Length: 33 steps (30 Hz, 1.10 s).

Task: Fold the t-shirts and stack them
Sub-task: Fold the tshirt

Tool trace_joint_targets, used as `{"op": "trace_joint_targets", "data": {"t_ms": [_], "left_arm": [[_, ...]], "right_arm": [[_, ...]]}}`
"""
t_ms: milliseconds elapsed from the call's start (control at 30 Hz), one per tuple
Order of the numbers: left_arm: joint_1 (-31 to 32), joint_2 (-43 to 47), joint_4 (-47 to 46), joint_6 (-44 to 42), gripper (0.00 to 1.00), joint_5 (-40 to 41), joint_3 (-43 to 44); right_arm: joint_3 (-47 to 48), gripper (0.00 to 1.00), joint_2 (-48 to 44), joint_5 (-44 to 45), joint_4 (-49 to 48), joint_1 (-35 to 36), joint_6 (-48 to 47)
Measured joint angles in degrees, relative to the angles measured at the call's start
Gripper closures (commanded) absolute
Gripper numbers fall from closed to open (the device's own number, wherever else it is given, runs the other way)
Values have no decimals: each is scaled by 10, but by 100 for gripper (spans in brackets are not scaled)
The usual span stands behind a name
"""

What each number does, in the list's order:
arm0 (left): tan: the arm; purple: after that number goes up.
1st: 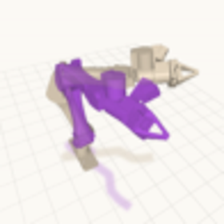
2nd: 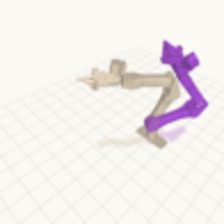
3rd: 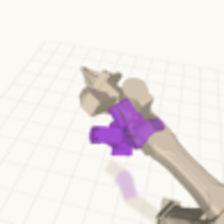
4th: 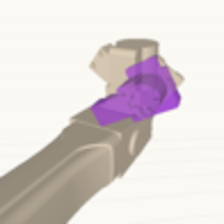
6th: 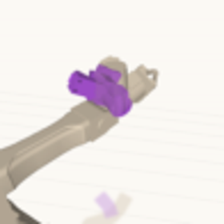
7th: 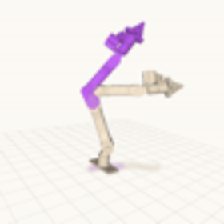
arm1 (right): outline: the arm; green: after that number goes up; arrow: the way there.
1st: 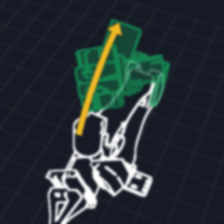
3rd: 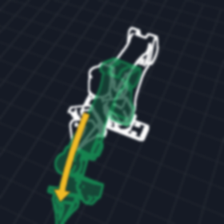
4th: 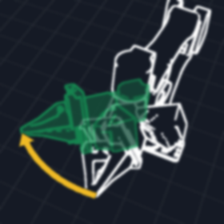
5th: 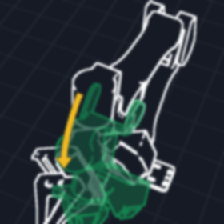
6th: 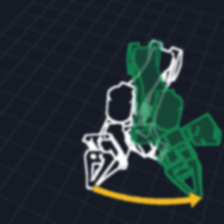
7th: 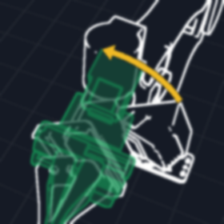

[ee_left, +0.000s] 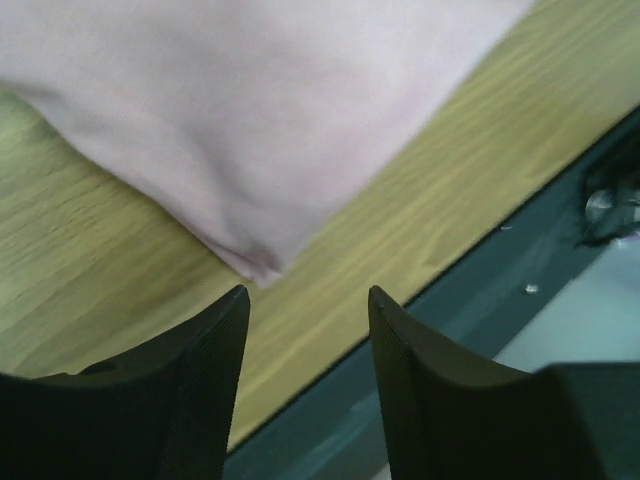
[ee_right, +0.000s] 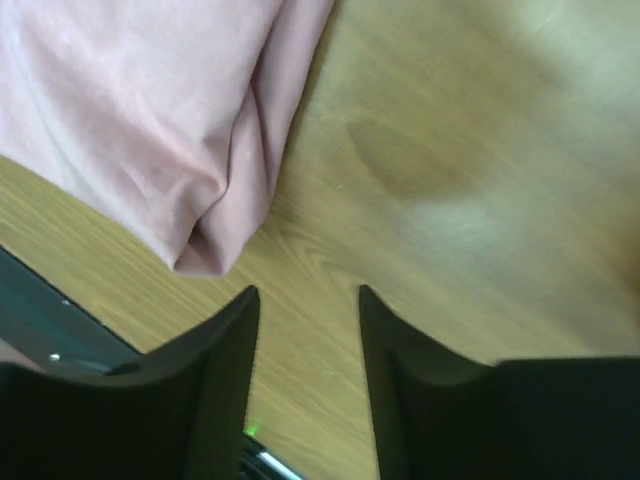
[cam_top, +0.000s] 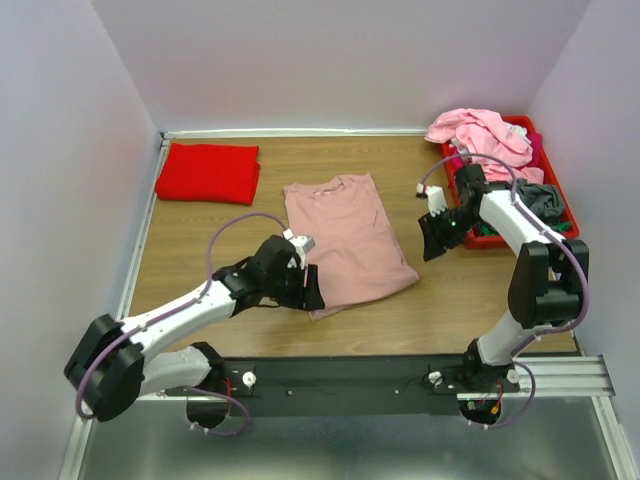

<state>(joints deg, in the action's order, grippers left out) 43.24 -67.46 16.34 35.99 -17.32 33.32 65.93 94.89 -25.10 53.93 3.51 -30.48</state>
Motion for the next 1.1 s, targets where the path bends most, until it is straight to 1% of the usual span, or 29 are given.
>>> {"op": "trace_joint_targets", "data": {"t_ms": [33, 100, 133, 167, 200, 233, 267, 333, 367, 400, 433, 500, 700, 800, 900, 933, 1000, 1033, 1100], "left_arm": [[-1, 16, 11, -2, 31, 4, 10], [-3, 48, 28, -7, 26, 14, 35], [-6, 60, 30, -10, 18, 21, 44], [-10, 67, 30, -13, 16, 28, 49], [-20, 74, 28, -18, 14, 36, 54], [-29, 77, 23, -20, 14, 46, 53], [-38, 77, 14, -22, 14, 49, 52], [-84, 71, -19, -28, 19, 49, 38], [-120, 63, -43, -30, 20, 43, 27], [-137, 56, -61, -30, 21, 40, 20], [-168, 39, -82, -31, 22, 36, 12], [-200, -1, -119, -32, 26, 29, 4], [-210, -106, -200, -33, 31, -16, 8], [-210, -130, -218, -33, 32, -30, 12], [-210, -155, -235, -35, 35, -40, 23], [-210, -164, -238, -35, 38, -43, 29], [-211, -182, -244, -36, 42, -45, 40], [-211, -193, -245, -37, 47, -48, 47], [-211, -207, -249, -37, 51, -51, 55]], "right_arm": [[17, 43, -1, -2, 3, 0, 0], [47, 43, 4, -23, 3, 0, 0], [77, 43, 18, -56, 0, 0, -1], [83, 44, 24, -66, -1, 0, -1], [107, 45, 49, -97, 3, 0, 0], [124, 45, 68, -118, 3, 1, 0], [153, 45, 107, -151, -1, 2, 5], [184, 46, 165, -188, -7, 4, 11], [195, 46, 190, -198, -6, 6, 15], [211, 46, 222, -212, -8, 8, 22], [219, 46, 238, -217, -8, 10, 26], [233, 46, 265, -225, -6, 13, 33], [274, 48, 298, -242, -4, 23, 52], [285, 49, 309, -248, -5, 27, 60], [290, 50, 325, -251, -7, 32, 67], [292, 50, 331, -251, -7, 34, 70], [294, 52, 341, -253, -8, 37, 76], [295, 56, 343, -256, -7, 38, 80], [297, 60, 344, -255, -9, 40, 83]]}}
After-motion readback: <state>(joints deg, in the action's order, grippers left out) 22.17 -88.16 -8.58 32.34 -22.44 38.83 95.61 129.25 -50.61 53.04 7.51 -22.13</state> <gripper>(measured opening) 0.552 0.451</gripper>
